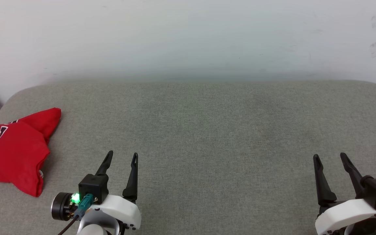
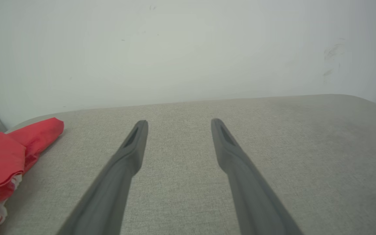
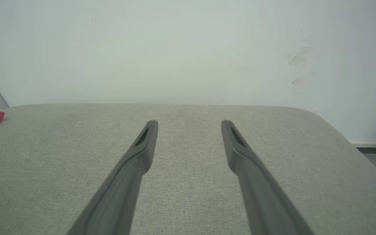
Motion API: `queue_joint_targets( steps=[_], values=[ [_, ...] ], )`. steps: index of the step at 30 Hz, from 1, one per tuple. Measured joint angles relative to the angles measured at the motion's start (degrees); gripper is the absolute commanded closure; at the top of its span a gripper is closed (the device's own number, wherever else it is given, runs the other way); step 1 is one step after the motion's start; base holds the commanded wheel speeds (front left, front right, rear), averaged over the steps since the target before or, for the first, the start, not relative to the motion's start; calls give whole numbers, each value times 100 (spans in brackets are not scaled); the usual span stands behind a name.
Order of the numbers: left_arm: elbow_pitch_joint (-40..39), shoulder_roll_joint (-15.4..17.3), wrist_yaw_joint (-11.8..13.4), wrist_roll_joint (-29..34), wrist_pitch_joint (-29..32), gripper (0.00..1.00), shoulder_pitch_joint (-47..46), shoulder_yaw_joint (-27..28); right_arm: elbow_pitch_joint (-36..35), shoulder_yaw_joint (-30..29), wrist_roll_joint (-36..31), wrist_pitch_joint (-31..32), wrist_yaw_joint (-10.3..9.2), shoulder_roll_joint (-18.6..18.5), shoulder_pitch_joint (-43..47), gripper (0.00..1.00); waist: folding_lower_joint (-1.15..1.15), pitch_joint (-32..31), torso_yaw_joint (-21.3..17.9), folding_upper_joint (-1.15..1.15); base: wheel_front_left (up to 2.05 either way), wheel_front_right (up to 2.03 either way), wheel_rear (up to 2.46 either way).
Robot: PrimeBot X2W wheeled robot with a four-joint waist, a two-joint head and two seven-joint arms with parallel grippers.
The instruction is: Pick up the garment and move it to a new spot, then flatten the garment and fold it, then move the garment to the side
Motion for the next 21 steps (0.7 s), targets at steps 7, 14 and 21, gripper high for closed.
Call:
queue_joint_targets(
  steps=[7,14,21],
  values=[
    [40,-1,16,169,-69,0,-5,-43,12,-33,-121,-107,0,0,2,0,0,-8,9,0,0,0,0],
    [88,-14,41,297,-125,0,-5,-87,99,-56,-164,-215,0,0,1,0,0,-12,22,0,0,0,0],
    [112,-15,66,256,-125,0,-9,-87,175,-44,-131,-263,0,0,-7,0,0,-9,53,0,0,0,0]
  ],
)
